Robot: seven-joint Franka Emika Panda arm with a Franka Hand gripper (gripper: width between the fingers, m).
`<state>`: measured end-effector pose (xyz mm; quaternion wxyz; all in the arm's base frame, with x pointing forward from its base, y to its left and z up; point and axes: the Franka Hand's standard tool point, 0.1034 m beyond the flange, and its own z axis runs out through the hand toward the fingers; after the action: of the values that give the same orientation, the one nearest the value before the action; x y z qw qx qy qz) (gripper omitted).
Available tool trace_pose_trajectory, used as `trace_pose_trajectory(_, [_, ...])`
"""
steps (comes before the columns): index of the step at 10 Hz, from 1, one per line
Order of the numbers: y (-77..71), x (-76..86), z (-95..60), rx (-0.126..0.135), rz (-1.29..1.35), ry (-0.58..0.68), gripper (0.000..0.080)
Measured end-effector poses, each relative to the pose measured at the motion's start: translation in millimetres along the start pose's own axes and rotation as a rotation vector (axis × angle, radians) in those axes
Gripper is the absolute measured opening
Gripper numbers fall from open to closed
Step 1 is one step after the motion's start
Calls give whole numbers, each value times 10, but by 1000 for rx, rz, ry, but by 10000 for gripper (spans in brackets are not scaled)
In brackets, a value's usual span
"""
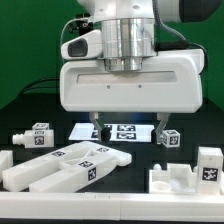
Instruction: Assemble chair
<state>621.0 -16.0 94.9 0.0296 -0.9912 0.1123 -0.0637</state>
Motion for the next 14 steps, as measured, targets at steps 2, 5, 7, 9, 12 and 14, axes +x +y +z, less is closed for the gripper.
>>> trace_pose_trajectory(2, [362,-257,-5,-13,-221,-10,648])
trace_pose_trajectory(5, [403,-256,-2,-36,-418,9,648])
trace_pose_trajectory(7, [458,-259,4,-48,-540,0,648])
trace_pose_trajectory(9, [857,-431,49,-38,-750,-49,648])
trace_pose_trajectory(12, [1378,-844,53,-34,-951,-100,648])
trace_pose_trajectory(14, [1398,-842,53,-45,-1078,-121,648])
